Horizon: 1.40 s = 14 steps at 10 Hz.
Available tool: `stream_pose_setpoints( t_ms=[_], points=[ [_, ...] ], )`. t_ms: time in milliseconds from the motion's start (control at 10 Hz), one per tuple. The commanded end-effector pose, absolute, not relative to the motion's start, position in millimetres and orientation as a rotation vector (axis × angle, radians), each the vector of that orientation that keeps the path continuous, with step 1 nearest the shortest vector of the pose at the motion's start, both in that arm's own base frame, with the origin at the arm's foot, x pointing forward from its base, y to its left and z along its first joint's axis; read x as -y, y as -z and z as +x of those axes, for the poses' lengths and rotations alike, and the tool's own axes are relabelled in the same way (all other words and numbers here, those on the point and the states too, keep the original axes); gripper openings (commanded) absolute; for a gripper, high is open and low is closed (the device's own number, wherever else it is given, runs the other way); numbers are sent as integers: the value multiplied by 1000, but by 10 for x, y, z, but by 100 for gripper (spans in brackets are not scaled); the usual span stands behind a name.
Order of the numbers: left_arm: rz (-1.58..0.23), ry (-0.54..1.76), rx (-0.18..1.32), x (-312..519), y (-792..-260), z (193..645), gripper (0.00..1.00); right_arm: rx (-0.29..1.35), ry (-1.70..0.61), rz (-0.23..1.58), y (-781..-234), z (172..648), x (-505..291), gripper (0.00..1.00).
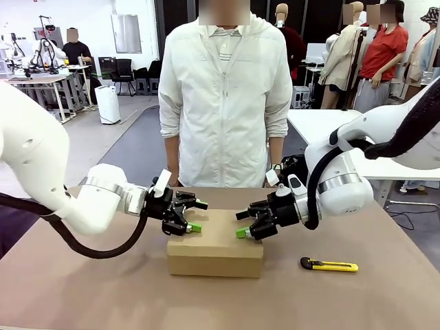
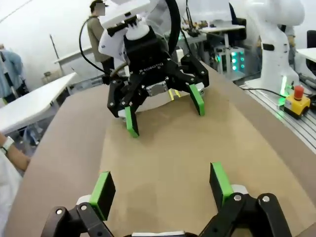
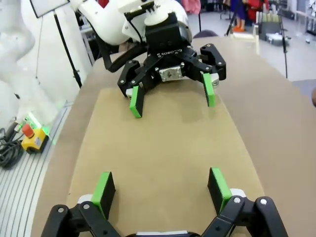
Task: Pack the items into the box.
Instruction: Close the Mailer Box.
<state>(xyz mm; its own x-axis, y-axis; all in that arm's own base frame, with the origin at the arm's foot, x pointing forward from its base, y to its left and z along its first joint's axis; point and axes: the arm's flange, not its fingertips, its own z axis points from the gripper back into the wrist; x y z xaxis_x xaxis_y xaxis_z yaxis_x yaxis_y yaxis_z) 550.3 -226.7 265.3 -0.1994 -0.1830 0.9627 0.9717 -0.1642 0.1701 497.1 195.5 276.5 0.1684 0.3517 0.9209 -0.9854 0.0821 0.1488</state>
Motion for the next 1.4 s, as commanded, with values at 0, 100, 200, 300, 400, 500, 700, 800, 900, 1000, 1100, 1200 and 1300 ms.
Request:
stream_pose_setpoints(
  t_ms=[0, 100, 200, 300, 400, 500, 700, 800, 900, 1000, 1100, 1200, 1300],
  points=[
    [-1042, 1542, 1047, 2282, -2585, 5594, 100, 779, -1240, 877, -2639, 4888, -1967, 100],
    [-1043, 1539, 1047, 2266, -2583, 5597, 100, 757, -1232, 844, -2558, 4893, -1951, 100],
    [-1062, 1534, 1059, 2243, -2592, 5598, 100, 779, -1202, 879, -2534, 4920, -1922, 100],
    [-1057, 1525, 1068, 2218, -2586, 5589, 100, 801, -1188, 918, -2563, 4928, -1886, 100],
    [-1061, 1517, 1104, 2184, -2671, 5554, 100, 826, -1142, 983, -2640, 4984, -1847, 100],
    [-1081, 1468, 1162, 2119, -2854, 5504, 100, 808, -1086, 1057, -2746, 5060, -1814, 100],
    [-1239, 1309, 1145, 1872, -3393, 5359, 100, 655, -942, 1217, -3144, 5220, -1658, 100],
    [-1205, 1233, 1098, 1696, -3592, 5294, 100, 612, -868, 1241, -3355, 5230, -1521, 100],
    [-1305, 1183, 974, 1510, -3754, 5231, 100, 521, -762, 1268, -3542, 5249, -1351, 100],
    [-1360, 1070, 866, 1291, -3862, 5173, 100, 434, -649, 1315, -3660, 5240, -1147, 100],
    [-1405, 922, 767, 983, -3893, 5068, 100, 335, -525, 1389, -3770, 5205, -875, 100],
    [-1517, 826, 563, 718, -3868, 4951, 100, 253, -391, 1414, -3860, 5145, -617, 100],
    [-1471, 630, 515, 399, -3803, 4892, 100, 194, -241, 1423, -3925, 5090, -309, 100]
  ],
)
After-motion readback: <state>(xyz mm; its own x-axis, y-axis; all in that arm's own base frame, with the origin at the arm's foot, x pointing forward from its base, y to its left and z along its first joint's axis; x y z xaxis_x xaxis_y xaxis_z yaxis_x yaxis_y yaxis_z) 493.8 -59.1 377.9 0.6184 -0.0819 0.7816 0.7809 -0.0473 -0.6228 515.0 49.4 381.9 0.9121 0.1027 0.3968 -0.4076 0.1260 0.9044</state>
